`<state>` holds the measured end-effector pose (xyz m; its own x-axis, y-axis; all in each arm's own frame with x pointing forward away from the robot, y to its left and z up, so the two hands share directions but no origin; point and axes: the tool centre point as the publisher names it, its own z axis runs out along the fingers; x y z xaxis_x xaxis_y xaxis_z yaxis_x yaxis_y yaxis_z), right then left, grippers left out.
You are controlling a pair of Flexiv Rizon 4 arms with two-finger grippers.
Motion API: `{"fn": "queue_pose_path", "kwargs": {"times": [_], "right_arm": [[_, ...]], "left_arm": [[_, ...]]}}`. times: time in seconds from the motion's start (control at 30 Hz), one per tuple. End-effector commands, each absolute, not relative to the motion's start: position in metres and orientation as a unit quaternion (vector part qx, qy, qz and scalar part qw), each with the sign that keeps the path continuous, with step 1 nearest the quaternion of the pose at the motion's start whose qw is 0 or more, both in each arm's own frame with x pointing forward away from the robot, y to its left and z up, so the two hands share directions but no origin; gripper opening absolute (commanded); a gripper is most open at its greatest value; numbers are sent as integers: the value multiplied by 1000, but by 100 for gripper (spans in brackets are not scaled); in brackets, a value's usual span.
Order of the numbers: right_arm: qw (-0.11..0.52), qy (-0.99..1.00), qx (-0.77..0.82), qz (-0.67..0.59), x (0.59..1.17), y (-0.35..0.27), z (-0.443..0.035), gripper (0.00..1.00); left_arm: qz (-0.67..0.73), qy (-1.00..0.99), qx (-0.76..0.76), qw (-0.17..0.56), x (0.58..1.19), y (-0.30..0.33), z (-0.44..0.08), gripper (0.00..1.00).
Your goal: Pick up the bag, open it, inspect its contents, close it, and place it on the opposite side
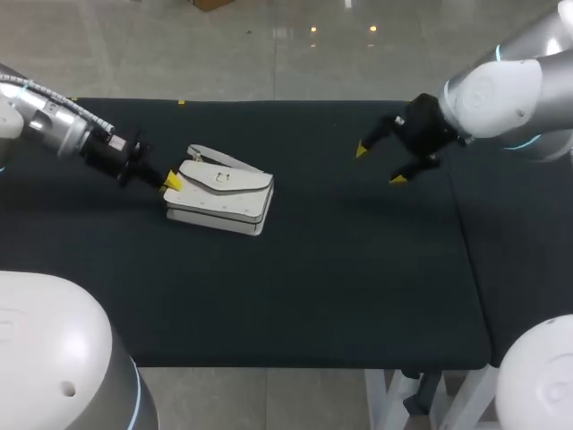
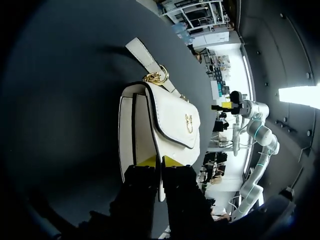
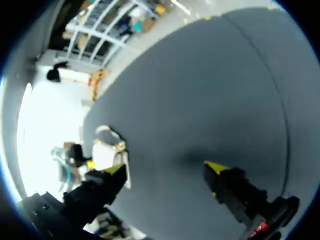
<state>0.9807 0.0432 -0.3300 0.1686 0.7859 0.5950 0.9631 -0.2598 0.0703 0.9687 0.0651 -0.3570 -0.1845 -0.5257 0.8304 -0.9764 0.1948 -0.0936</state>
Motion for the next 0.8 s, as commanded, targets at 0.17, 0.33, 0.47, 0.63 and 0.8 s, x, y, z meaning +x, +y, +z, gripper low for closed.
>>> {"fn": "queue_pose_path", "kwargs": {"times": [0.17,0.33,0.47,0.63,0.8], "right_arm": [[76,-576,-787,-206,988,1,-308,100],[82,-605,-771,-179,997,-17,-308,100],[82,-605,-771,-179,997,-17,-308,100],[82,-605,-771,-179,997,-17,-308,100],[82,-605,-771,-179,997,-17,-308,100]], "left_arm": [[317,-715,510,357,1004,120,-360,0],[304,-731,498,354,1014,134,-358,0],[304,-731,498,354,1014,134,-358,0],[304,-731,498,354,1014,134,-358,0],[304,-731,498,354,1014,134,-358,0]]}}
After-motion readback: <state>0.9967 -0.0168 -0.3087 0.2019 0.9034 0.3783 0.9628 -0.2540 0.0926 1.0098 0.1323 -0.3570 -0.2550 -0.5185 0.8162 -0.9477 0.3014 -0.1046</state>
